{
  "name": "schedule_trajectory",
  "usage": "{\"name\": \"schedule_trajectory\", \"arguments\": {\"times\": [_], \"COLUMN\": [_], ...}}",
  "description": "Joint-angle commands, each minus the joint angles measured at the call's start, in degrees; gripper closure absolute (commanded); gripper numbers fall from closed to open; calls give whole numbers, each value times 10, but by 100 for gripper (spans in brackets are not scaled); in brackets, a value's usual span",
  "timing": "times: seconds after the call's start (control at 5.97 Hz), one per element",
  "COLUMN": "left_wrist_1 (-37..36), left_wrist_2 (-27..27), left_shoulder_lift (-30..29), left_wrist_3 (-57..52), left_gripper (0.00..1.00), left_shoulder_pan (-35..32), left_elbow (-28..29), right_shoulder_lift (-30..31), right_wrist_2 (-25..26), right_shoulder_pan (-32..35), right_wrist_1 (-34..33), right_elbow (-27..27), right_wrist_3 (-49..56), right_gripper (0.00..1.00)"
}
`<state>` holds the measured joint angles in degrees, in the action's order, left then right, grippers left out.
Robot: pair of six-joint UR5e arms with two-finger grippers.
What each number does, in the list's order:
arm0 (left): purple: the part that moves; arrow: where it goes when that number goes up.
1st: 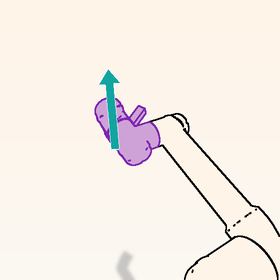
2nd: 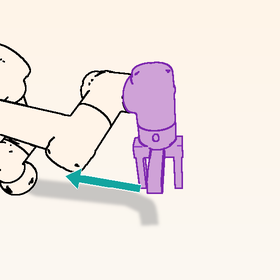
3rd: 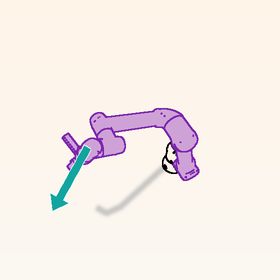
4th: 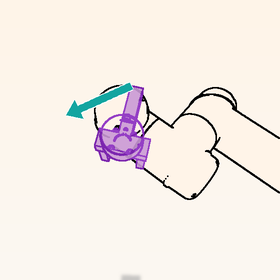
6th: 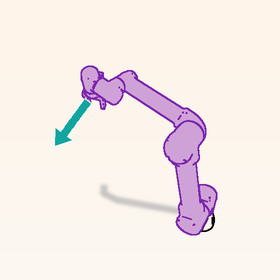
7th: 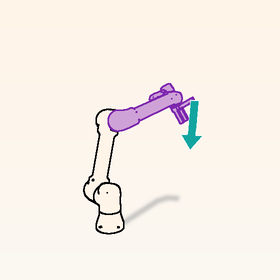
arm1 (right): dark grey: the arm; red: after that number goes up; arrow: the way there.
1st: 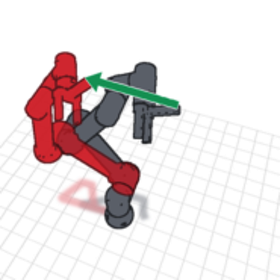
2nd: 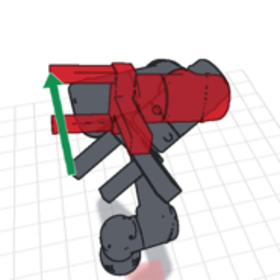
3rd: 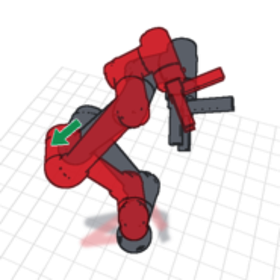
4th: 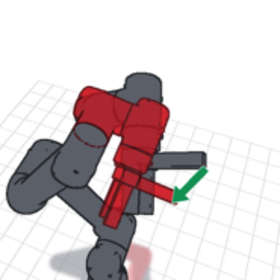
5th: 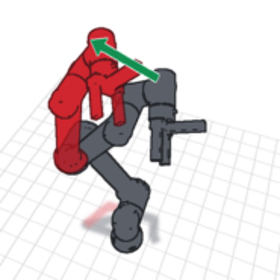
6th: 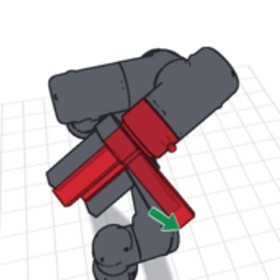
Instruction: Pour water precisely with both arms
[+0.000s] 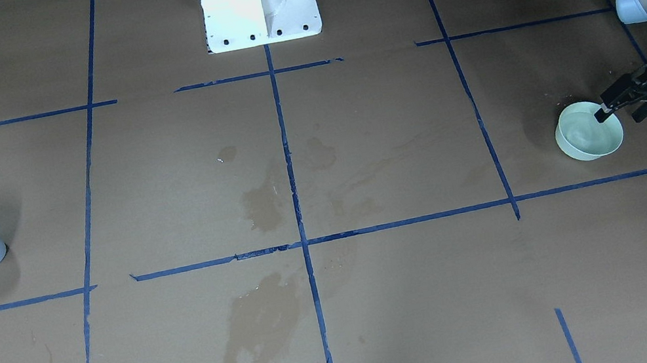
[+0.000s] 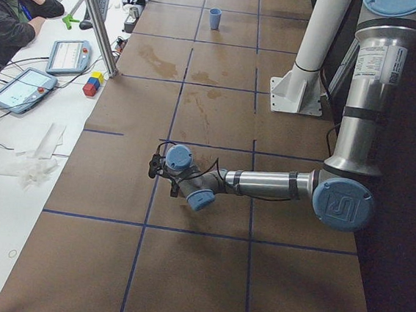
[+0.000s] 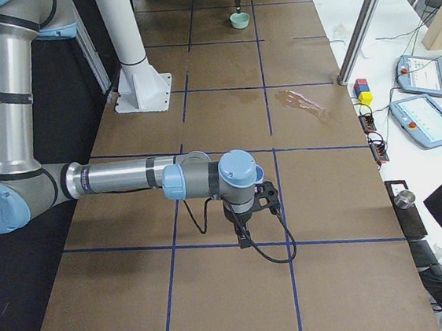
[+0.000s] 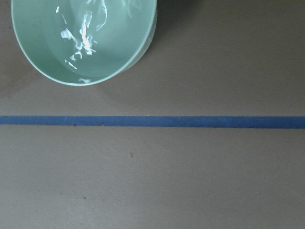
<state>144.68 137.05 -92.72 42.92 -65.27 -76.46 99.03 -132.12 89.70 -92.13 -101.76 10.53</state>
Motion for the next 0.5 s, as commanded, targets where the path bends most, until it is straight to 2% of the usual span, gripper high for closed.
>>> {"name": "schedule_trajectory", "arguments": {"times": [0.0,0.33], "left_wrist_1": [-131,-397], "left_wrist_2": [2,-5], "left_shoulder_lift": [0,0], "left_wrist_3": [-179,-385], "left_gripper": [0,0], "left_shoulder_pan": [-54,-141], "left_elbow": [-25,-124], "right_shoulder_lift": [-1,-1], "right_wrist_2": [-1,0], "right_shoulder_pan": [0,0], "right_wrist_1": [0,0], "right_elbow": [-1,-1], "right_wrist_3": [-1,0], "right_gripper": [0,0]}}
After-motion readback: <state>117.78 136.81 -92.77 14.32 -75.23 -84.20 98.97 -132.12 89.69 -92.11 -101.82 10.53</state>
